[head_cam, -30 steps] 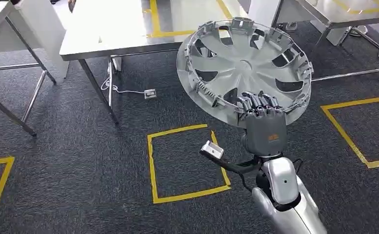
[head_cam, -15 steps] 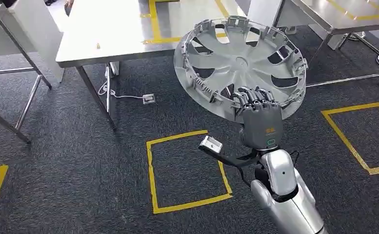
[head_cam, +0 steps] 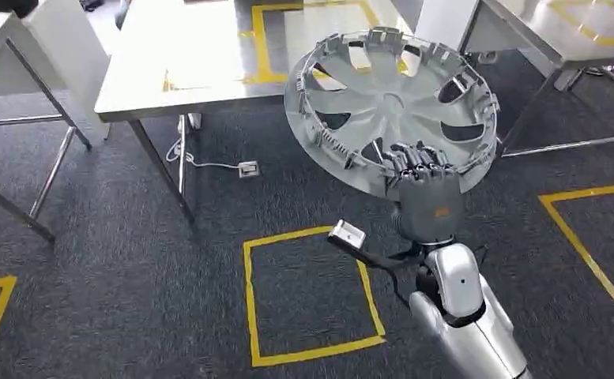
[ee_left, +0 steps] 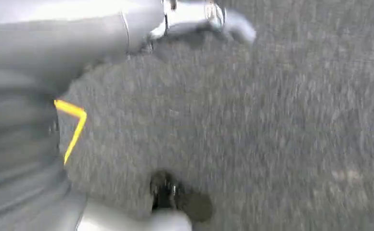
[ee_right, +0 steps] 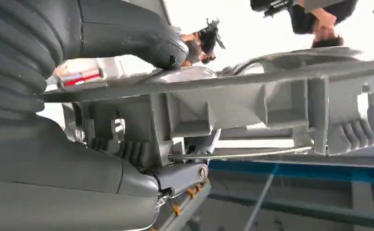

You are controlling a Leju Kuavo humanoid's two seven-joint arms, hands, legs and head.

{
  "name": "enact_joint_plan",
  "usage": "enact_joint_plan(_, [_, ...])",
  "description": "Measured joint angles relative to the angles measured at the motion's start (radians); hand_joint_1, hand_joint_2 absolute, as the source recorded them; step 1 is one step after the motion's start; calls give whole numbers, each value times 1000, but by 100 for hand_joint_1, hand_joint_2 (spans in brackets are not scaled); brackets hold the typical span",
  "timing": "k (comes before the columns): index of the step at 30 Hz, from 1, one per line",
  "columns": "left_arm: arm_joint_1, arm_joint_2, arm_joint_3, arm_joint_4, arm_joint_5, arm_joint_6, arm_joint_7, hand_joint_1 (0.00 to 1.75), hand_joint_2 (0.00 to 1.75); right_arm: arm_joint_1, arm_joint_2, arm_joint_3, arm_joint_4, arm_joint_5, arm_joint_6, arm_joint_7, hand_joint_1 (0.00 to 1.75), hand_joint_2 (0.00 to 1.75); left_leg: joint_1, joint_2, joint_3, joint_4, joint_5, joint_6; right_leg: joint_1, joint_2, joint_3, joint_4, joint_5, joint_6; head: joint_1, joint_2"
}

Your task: Take the parts from the cabinet and place them on the table.

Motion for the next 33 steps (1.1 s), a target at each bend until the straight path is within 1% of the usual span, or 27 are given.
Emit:
enact_joint_plan(1, [-3,2,0,0,-2,0,0,0,175,1,0,0,0,-1,-1,5,175,175,2,3,-15,23,0,-3,-7,1,17,-5,1,-5,2,0])
enact_joint_plan(2, [-4,2,0,0,-3,0,0,0,175,1,0,0,0,-1,-2,6,175,175,1,7,-45,87,22,-9,-7,0,29,-6,-6,-13,-2,0])
enact_joint_plan(3, [-6,2,0,0,-3,0,0,0,175,0,0,0,0,0,-5,7,175,175,2,9,-93,163,24,-16,-8,0,37,-6,-15,-16,-3,0])
enact_joint_plan(4, [-6,2,0,0,-3,0,1,0,175,1,1,0,0,0,-8,7,175,175,5,10,-151,238,-1,-22,-8,0,47,-6,-27,-18,-2,0])
enact_joint_plan(5, [-4,3,0,0,-3,0,3,0,175,1,2,0,0,0,-9,6,175,175,5,11,-196,286,-49,-24,-8,2,60,-6,-39,-19,-2,0])
enact_joint_plan(6, [0,4,0,0,-3,0,3,0,175,2,2,0,0,0,-9,6,175,175,5,12,-227,304,-95,-23,-8,4,74,-6,-51,-19,-3,0])
enact_joint_plan(7, [1,5,0,0,-3,0,3,0,175,4,2,0,0,0,-9,6,175,175,5,12,-244,292,-123,-21,-8,6,92,-6,-64,-18,-3,0])
enact_joint_plan(8, [0,6,0,0,-3,0,3,0,175,5,2,0,0,0,-9,5,175,175,5,12,-247,255,-116,-21,-8,7,110,-6,-78,-17,-3,0])
enact_joint_plan(9, [0,8,0,0,-3,0,2,0,175,5,3,0,0,0,-9,5,175,175,4,12,-240,193,-73,-19,-8,7,131,-6,-93,-15,-3,0])
enact_joint_plan(10, [1,9,0,0,-3,0,0,0,175,5,4,0,0,0,-9,6,175,175,4,13,-228,116,7,-16,-8,6,150,-6,-108,-13,-3,0])
enact_joint_plan(11, [4,9,1,0,0,0,-3,0,175,5,6,0,0,0,-10,6,175,175,4,15,-219,43,119,-10,-8,5,154,-7,-122,-9,-2,0])
enact_joint_plan(12, [6,9,2,0,2,0,-7,0,175,4,6,0,0,0,-11,5,175,175,-1,17,-224,18,158,-4,-3,10,169,1,-136,-2,-5,0])
enact_joint_plan(14, [5,9,2,0,2,0,-11,0,175,0,6,0,-3,-1,-14,2,175,175,-2,14,-208,15,152,9,-2,14,187,-2,-141,13,-6,0])
enact_joint_plan(16, [0,5,2,0,0,0,-12,0,175,0,6,0,-5,-3,-14,0,175,175,5,13,-185,9,147,26,-1,13,178,22,-132,23,-2,0])
enact_joint_plan(17, [0,6,2,-1,0,0,-13,0,175,0,6,0,-5,-3,-15,-1,175,175,5,13,-173,9,140,32,-5,10,163,62,-130,29,2,0])
enact_joint_plan(18, [-2,8,2,-2,0,0,-12,0,175,-2,6,1,-5,-3,-14,-3,175,175,5,12,-167,9,132,37,-7,7,121,127,-134,34,4,0])
enact_joint_plan(19, [-3,8,2,-2,0,0,-12,0,175,-1,6,1,-5,-3,-15,-3,175,175,5,11,-161,9,124,39,-8,6,71,197,-158,39,4,0])
enact_joint_plan(20, [-2,8,2,-2,0,0,-12,0,175,0,6,1,-5,-3,-15,-3,175,175,4,10,-155,9,115,39,-8,6,22,257,-200,40,4,0])
enact_joint_plan(21, [0,8,2,-2,0,0,-12,0,175,0,6,2,-5,-2,-15,-3,175,175,5,9,-144,9,105,38,-8,6,-19,295,-240,44,4,0])
enact_joint_plan(22, [1,8,2,-2,0,0,-12,0,175,1,6,2,-5,-3,-15,-3,175,175,5,8,-130,9,93,38,-8,5,-43,296,-258,42,4,0])
enact_joint_plan(23, [0,8,2,-2,-1,0,-12,0,175,2,6,2,-5,-3,-14,-3,175,175,5,7,-114,9,81,36,-10,4,-46,260,-245,41,5,0])
enact_joint_plan(25, [0,8,2,-2,-4,-2,-12,0,175,5,6,2,-5,-3,-14,-3,175,175,5,5,-79,9,55,30,-10,3,-20,122,-142,34,5,0])
enact_joint_plan(26, [1,8,2,-2,-6,-3,-12,0,175,8,6,2,-5,-3,-14,-3,175,175,4,5,-67,8,43,27,-10,0,-7,46,-53,29,5,0])
enact_joint_plan(27, [-2,8,2,-1,-7,-3,-12,0,175,13,6,2,-6,-2,-15,-3,175,175,0,3,-54,17,30,22,-4,-2,-12,12,11,26,3,0])
enact_joint_plan(28, [-3,8,2,-2,-8,-3,-11,0,175,13,6,2,-6,0,-14,-3,175,175,0,0,-54,12,23,13,0,-1,-1,15,-7,19,5,0])
enact_joint_plan(31, [-5,9,2,-2,-13,-3,-7,0,175,11,7,3,-22,3,-9,1,175,175,0,2,-44,31,32,-7,-3,4,21,6,-11,-5,6,0])
enact_joint_plan(33, [-7,9,2,-2,-14,-3,-5,0,175,14,8,3,-29,9,-7,3,175,175,2,8,-93,119,30,-12,-7,2,46,-2,-24,-19,-1,0])
